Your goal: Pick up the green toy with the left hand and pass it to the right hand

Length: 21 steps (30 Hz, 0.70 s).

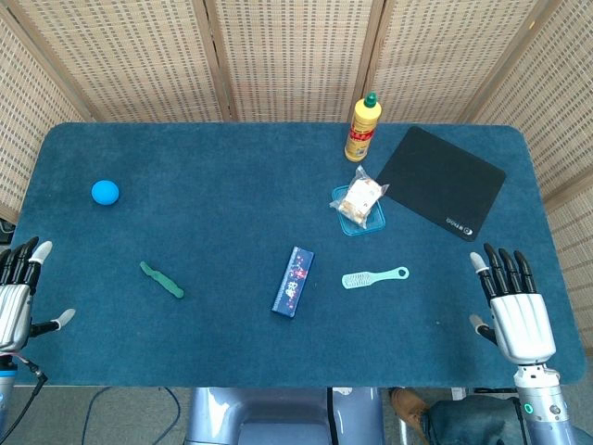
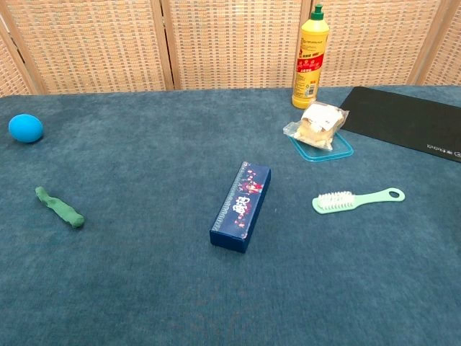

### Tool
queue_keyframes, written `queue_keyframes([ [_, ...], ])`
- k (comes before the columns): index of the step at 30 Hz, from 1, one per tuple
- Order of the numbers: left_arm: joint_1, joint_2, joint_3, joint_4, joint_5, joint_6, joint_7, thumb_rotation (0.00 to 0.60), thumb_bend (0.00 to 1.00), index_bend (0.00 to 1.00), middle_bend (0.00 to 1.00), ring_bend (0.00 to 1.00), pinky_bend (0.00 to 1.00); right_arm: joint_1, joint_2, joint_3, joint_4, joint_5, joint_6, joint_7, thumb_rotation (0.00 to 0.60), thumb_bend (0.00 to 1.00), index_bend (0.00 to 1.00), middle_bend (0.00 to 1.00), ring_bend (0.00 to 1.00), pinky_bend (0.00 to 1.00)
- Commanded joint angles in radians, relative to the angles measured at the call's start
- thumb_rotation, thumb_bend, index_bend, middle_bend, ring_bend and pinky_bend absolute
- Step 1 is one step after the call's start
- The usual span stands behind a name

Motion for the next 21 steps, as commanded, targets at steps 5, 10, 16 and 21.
queue_keyframes([
  [5,-0.004,-0.009,-0.003,0.024,0.023,-0.012,-0.016,0.6,0.0,0.0,0.0,0.0,0.0,0.001,0.002,0.001,-0.002,0.007,-0.008,0.008,0.6,0.0,0.0,0.0,0.0,0.0],
  [10,-0.054,-0.04,-0.014,0.097,0.043,-0.088,-0.061,0.6,0.0,0.01,0.0,0.0,0.0,0.002,0.003,0.003,-0.007,0.012,-0.012,0.012,0.6,0.0,0.0,0.0,0.0,0.0],
  [16,-0.182,-0.107,-0.025,0.24,0.079,-0.267,-0.101,0.6,0.11,0.2,0.0,0.0,0.0,0.004,0.006,0.014,-0.006,0.034,-0.018,0.017,0.6,0.0,0.0,0.0,0.0,0.0],
  [21,-0.272,-0.18,-0.032,0.354,0.08,-0.389,-0.073,0.6,0.2,0.38,0.0,0.0,0.0,0.005,0.006,0.018,-0.006,0.041,-0.018,0.021,0.6,0.0,0.0,0.0,0.0,0.0],
])
